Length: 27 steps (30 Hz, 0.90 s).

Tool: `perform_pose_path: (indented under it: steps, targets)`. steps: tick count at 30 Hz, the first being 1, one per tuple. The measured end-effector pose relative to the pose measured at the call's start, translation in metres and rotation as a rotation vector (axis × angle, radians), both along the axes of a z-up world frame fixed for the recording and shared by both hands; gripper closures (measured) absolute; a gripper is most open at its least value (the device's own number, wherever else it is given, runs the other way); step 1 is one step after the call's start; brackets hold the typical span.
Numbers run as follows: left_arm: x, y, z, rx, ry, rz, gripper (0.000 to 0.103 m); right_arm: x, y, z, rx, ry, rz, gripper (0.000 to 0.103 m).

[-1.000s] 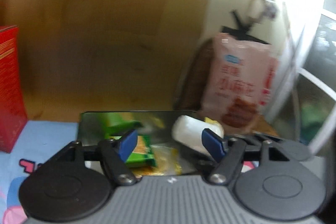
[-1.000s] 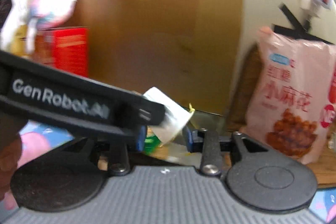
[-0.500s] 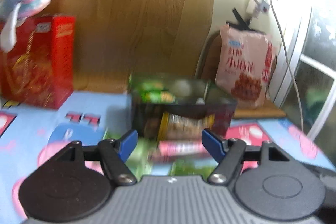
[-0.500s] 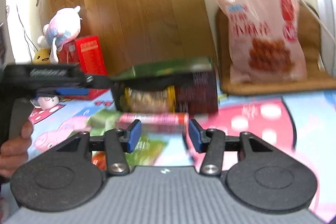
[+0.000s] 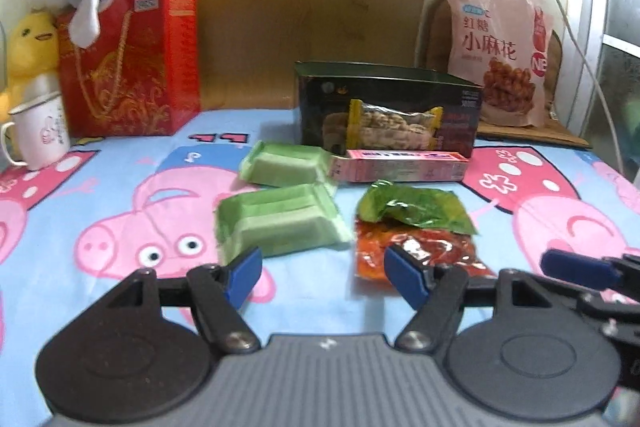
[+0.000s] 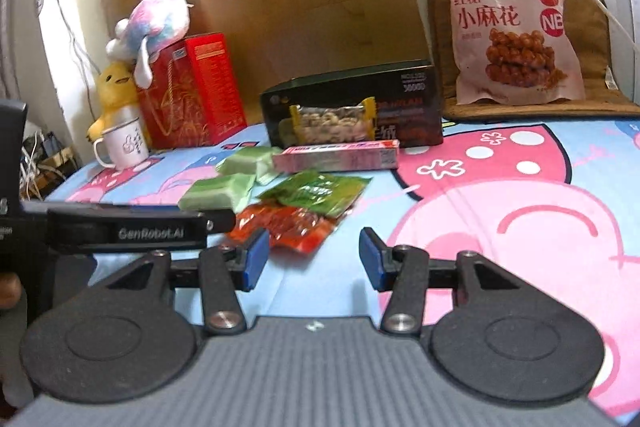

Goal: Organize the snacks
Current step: 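Grasp the red spicy-strip packet with the left tool and lift it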

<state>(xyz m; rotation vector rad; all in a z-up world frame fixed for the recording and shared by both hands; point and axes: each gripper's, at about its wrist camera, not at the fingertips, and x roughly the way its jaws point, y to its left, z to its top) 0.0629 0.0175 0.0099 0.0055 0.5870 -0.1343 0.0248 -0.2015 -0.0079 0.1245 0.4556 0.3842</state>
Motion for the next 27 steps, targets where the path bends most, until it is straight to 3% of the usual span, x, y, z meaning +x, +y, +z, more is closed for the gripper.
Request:
perform_pose_path:
  steps: [2, 6, 10, 13, 14, 17, 20, 24, 26, 27]
  targets:
    - [-0.002, 0.005, -0.004, 0.007, 0.008, 0.024, 0.034, -0.003, 0.002, 0.000, -0.013, -0.007, 0.004, 0.051]
    - [-0.007, 0.022, -0.003, -0.053, 0.005, 0.051, 0.034, -0.001, 0.006, -0.001, -0.035, 0.001, 0.017, 0.050]
    - [-0.002, 0.031, -0.005, -0.121, 0.037, 0.025, 0.036, 0.020, 0.017, -0.003, -0.071, 0.073, 0.071, 0.049]
    - [0.001, 0.037, -0.006, -0.184, 0.053, -0.012, 0.036, 0.035, 0.020, -0.002, -0.064, 0.081, 0.086, 0.042]
    - [0.002, 0.037, -0.006, -0.200, 0.059, -0.032, 0.036, 0.040, 0.019, -0.003, -0.051, 0.089, 0.092, 0.044]
    - [0.010, 0.039, -0.004, -0.270, 0.093, -0.100, 0.036, 0.048, 0.016, -0.004, -0.013, 0.107, 0.109, 0.074]
    - [0.028, 0.036, -0.003, -0.326, 0.143, -0.150, 0.036, 0.047, 0.014, -0.004, 0.002, 0.103, 0.116, 0.077]
    - [0.046, 0.020, -0.003, -0.331, 0.194, -0.225, 0.062, 0.044, 0.018, -0.003, -0.025, 0.090, 0.128, 0.081]
    - [0.047, 0.011, -0.002, -0.290, 0.187, -0.218, 0.065, 0.038, 0.020, -0.002, -0.051, 0.075, 0.128, 0.084]
    - [0.045, 0.008, -0.002, -0.272, 0.183, -0.217, 0.069, 0.032, 0.021, -0.002, -0.062, 0.068, 0.128, 0.094]
